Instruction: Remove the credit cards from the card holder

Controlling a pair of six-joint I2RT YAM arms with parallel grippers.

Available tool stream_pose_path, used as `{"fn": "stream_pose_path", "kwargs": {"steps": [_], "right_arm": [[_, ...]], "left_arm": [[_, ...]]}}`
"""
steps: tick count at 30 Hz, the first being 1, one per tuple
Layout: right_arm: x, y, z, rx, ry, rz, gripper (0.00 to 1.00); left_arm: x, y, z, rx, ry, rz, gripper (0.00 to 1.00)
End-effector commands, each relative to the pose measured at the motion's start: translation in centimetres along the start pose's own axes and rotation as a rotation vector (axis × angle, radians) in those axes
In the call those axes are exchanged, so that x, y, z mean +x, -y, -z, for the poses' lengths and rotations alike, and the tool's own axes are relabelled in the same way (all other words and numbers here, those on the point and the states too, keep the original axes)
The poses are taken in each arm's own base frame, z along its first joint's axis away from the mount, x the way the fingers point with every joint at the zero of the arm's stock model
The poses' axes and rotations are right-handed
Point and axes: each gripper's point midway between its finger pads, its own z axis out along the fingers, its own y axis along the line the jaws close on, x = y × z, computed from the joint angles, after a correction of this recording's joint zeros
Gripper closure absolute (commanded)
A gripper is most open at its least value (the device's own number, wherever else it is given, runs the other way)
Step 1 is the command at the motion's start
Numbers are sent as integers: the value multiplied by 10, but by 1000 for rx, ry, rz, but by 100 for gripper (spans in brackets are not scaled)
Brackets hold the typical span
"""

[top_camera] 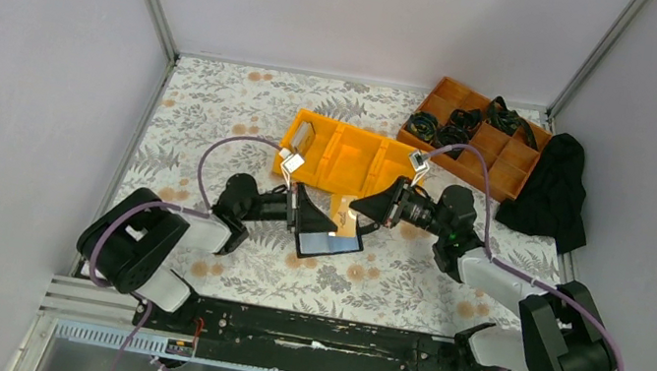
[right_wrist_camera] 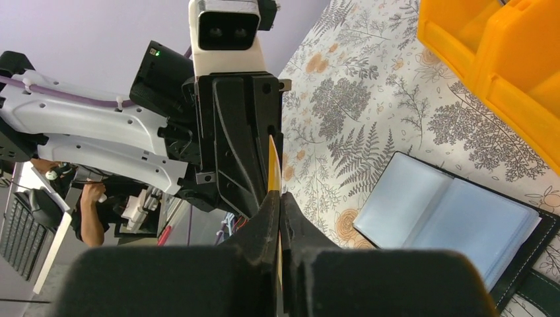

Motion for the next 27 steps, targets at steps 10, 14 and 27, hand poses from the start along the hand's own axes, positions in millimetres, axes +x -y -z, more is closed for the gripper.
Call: {"fn": "stream_pose_path", "kwargs": {"steps": [10, 14, 27], "right_arm": [[-15, -20, 3, -25, 49, 89, 100], [-14, -22, 3, -38, 46, 76, 100], [-14, -37, 5, -97, 33, 60, 100]], "left_arm": [[-29, 14, 0, -37, 120, -150, 87], [-33, 24, 3, -2, 149, -190, 79], [-29, 51, 5, 151, 156, -211, 89]]}}
